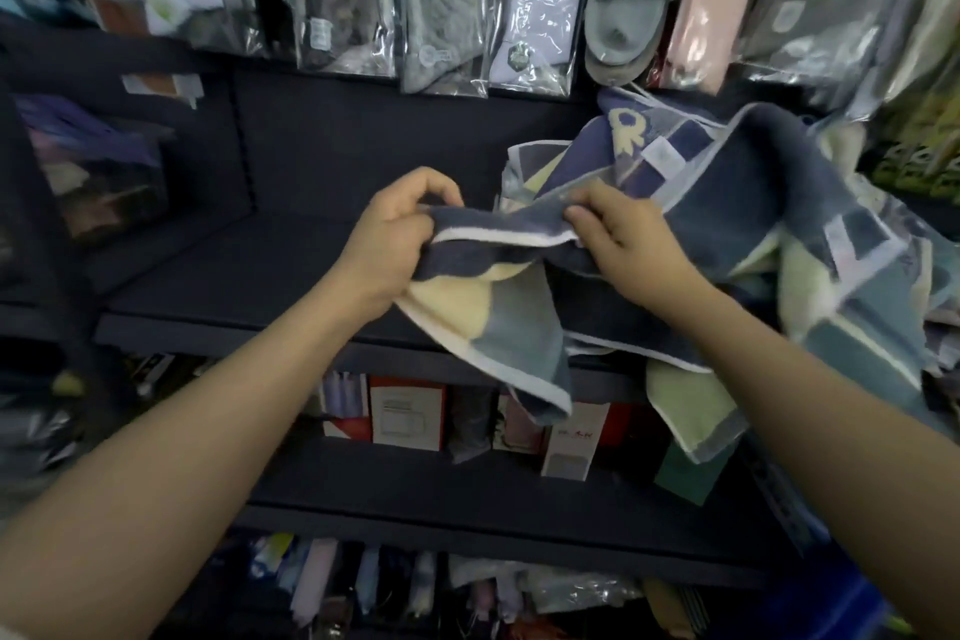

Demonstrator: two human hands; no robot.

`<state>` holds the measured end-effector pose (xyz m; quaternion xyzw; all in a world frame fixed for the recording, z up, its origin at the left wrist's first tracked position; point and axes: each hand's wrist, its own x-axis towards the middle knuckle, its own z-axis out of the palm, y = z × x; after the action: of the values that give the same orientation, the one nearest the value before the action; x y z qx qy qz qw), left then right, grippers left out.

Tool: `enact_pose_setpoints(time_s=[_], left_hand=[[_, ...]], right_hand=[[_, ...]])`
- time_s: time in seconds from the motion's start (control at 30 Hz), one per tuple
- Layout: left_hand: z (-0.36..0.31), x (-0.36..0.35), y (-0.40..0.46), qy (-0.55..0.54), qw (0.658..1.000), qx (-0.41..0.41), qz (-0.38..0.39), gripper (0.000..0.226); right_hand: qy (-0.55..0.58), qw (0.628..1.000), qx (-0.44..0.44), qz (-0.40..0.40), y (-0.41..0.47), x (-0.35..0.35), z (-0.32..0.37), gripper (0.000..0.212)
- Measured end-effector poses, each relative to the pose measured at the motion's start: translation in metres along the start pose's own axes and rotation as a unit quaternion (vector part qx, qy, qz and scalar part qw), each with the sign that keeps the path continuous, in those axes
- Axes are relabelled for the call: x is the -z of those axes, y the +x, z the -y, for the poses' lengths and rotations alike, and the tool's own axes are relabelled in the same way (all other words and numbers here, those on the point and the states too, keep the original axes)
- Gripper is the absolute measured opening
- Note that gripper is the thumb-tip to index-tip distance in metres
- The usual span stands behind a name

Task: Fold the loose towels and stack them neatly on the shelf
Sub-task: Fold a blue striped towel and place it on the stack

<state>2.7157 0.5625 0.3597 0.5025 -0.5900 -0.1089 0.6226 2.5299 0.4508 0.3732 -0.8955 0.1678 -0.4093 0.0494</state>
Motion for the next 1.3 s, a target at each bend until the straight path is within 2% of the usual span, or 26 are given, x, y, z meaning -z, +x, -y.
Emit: enact_pose_setpoints(time_s=[0.07,0.13,0.2,0.23,0.27,0.33,0.37,0.4,0.47,0.53,0.6,0.73,0.8,0.93,1.07,1.17,1.23,1.3], left_hand=[[-0.004,0.035,-0.013,0.059,0.998,-0.037,-0.01,0.021],[-0.004,0.069,-0.03,0.144,0.988,-0.056,0.025,0.033],[-0.002,0.102,-0.051,0.248,0.967,-0.014,0.057,0.051],[0.0,0.119,-0.06,0.326,0.941,0.036,0.084,0.057],[0.004,0.137,-0.069,0.411,0.898,0.098,0.124,0.057],[0.011,0.168,-0.092,0.512,0.815,0.178,0.205,0.046],[0.014,0.181,-0.106,0.526,0.797,0.19,0.226,0.041],[0.015,0.193,-0.121,0.524,0.796,0.195,0.232,0.038],[0.016,0.214,-0.15,0.498,0.815,0.201,0.215,0.043],[0.015,0.229,-0.174,0.467,0.837,0.208,0.195,0.058],[0.013,0.239,-0.194,0.453,0.846,0.214,0.182,0.063],[0.014,0.247,-0.221,0.47,0.848,0.209,0.131,0.047],[0.016,0.249,-0.227,0.451,0.864,0.199,0.104,0.04],[0.018,0.252,-0.234,0.338,0.924,0.178,0.006,0.032],[0.017,0.24,-0.231,0.171,0.967,0.179,-0.057,0.033],[0.016,0.234,-0.221,0.055,0.977,0.157,-0.136,0.024],[0.016,0.235,-0.219,0.021,0.978,0.151,-0.143,0.026],[0.019,0.236,-0.221,0.02,0.978,0.153,-0.137,0.027]], right_hand=[[0.078,0.995,0.006,0.055,0.004,-0.019,0.035,0.016],[0.147,0.982,-0.001,0.116,0.007,-0.039,0.066,0.018],[0.221,0.954,-0.009,0.203,0.009,-0.063,0.09,0.007],[0.24,0.939,-0.005,0.245,0.009,-0.075,0.103,0.01],[0.244,0.927,0.01,0.284,0.009,-0.088,0.114,0.019],[0.223,0.911,0.058,0.341,0.006,-0.12,0.136,0.023],[0.212,0.908,0.081,0.353,0.003,-0.137,0.147,0.021],[0.207,0.906,0.093,0.356,-0.001,-0.154,0.159,0.019],[0.206,0.907,0.084,0.359,-0.009,-0.187,0.179,0.022],[0.205,0.907,0.063,0.361,-0.016,-0.214,0.198,0.027],[0.229,0.907,0.049,0.35,-0.02,-0.233,0.217,0.024],[0.306,0.91,0.001,0.281,-0.02,-0.257,0.253,0.024],[0.326,0.91,-0.014,0.257,-0.023,-0.267,0.266,0.021],[0.378,0.904,-0.03,0.197,-0.032,-0.275,0.268,0.011],[0.28,0.947,0.059,0.147,-0.041,-0.28,0.258,0.027],[0.295,0.936,-0.023,0.192,-0.058,-0.287,0.242,0.023],[0.345,0.894,-0.105,0.267,-0.069,-0.291,0.234,0.019],[0.349,0.869,-0.138,0.321,-0.076,-0.297,0.227,0.012]])
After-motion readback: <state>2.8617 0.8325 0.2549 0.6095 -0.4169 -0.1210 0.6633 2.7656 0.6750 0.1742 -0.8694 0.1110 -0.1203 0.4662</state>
